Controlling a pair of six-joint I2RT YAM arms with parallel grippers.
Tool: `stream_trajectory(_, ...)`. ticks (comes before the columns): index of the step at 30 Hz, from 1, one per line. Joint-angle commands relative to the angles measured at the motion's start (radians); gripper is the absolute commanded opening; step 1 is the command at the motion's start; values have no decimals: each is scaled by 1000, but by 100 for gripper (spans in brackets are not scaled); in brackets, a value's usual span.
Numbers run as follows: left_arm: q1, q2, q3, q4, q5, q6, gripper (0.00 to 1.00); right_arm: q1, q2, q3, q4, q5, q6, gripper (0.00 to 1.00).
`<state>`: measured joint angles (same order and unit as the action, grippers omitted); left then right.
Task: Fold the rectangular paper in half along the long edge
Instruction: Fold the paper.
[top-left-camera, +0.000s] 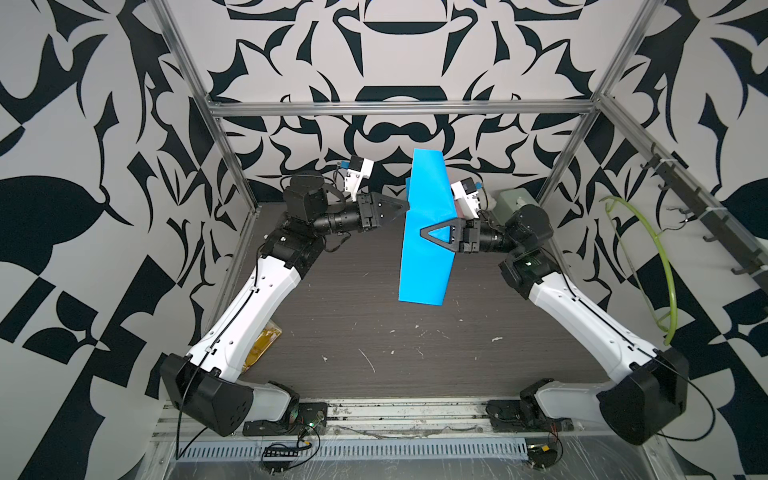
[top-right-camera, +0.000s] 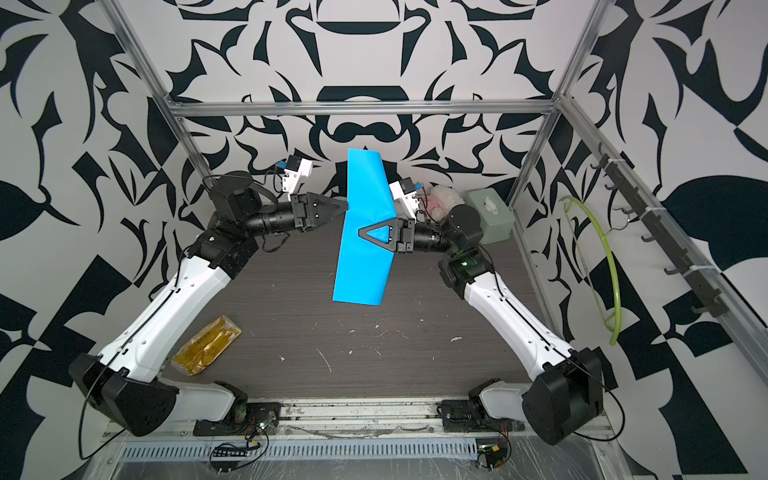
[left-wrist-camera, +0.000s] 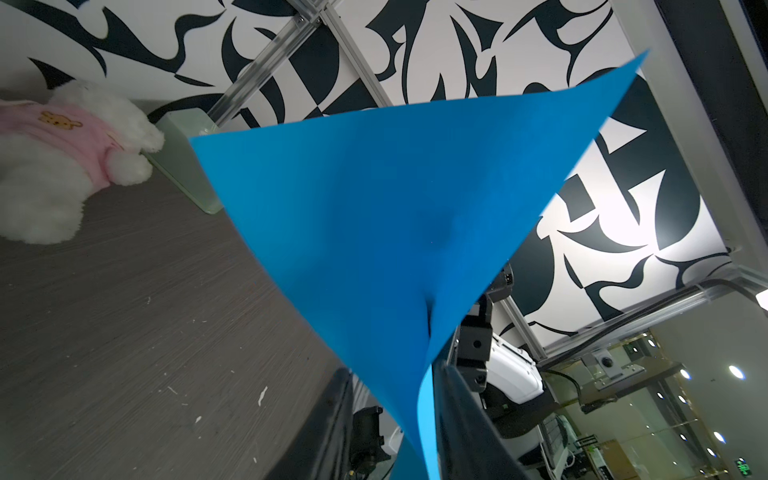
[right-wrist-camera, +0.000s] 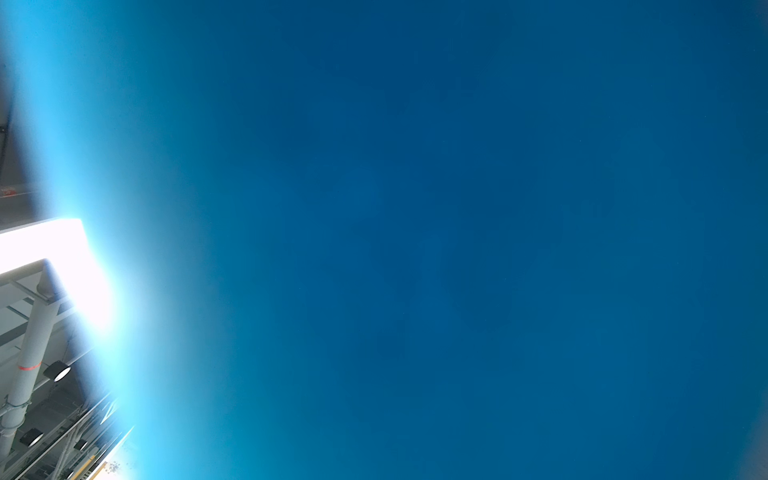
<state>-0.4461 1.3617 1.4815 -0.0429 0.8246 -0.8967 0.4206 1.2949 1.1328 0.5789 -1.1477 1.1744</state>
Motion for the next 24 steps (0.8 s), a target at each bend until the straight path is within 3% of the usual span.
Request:
stream_trajectory(1, 20, -46, 5, -5, -3, 20, 41, 3, -33, 39, 52, -8, -9, 2)
stream_trajectory(10, 20, -14, -20, 70, 51, -53, 42, 3, -8, 45, 59, -5, -2, 3)
stream_trajectory(24, -23, 24, -7, 29, 59, -41, 44, 2, 1, 54, 55, 1, -3, 4)
